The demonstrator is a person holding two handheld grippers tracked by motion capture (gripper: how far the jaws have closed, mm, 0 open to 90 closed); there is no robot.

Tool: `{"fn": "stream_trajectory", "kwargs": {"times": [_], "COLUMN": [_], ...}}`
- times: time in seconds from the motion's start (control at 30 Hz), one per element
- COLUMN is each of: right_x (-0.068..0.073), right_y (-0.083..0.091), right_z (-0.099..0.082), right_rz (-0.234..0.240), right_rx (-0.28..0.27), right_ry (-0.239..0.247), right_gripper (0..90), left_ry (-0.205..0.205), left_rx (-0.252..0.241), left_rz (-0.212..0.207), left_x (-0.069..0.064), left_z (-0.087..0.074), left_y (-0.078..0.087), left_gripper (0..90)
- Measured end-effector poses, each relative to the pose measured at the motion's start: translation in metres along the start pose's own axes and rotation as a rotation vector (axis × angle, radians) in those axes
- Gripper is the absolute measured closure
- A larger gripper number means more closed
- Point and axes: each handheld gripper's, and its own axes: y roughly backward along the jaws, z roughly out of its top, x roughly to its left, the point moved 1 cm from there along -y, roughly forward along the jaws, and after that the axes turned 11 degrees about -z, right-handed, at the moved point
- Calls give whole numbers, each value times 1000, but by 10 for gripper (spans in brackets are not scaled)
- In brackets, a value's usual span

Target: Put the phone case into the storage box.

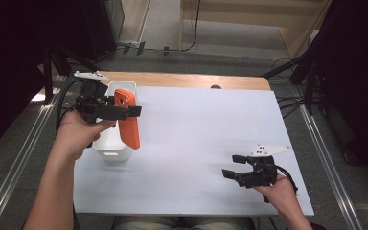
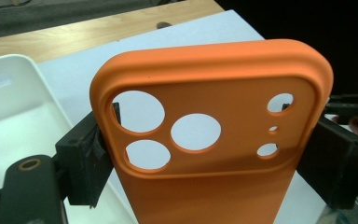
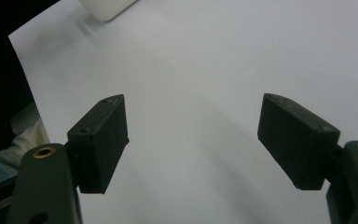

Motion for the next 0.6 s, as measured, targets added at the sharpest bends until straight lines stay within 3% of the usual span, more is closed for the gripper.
{"fn": "stream_trajectory", "kwargs": {"times": [0.23, 0.6], "right_x": [0, 2], "right_y": [0, -1], "right_z": [0, 0], "right_rz": [1, 17], "right_rx": [2, 7], "right_ry": [2, 6], "right_gripper": [232, 232], "left_ry": [9, 47], "left_rx": [-9, -79], "left_rz": [41, 135], "left_x": [4, 14], "left_z": [-1, -2], "left_y": [3, 12], "left_gripper": [146, 146]}}
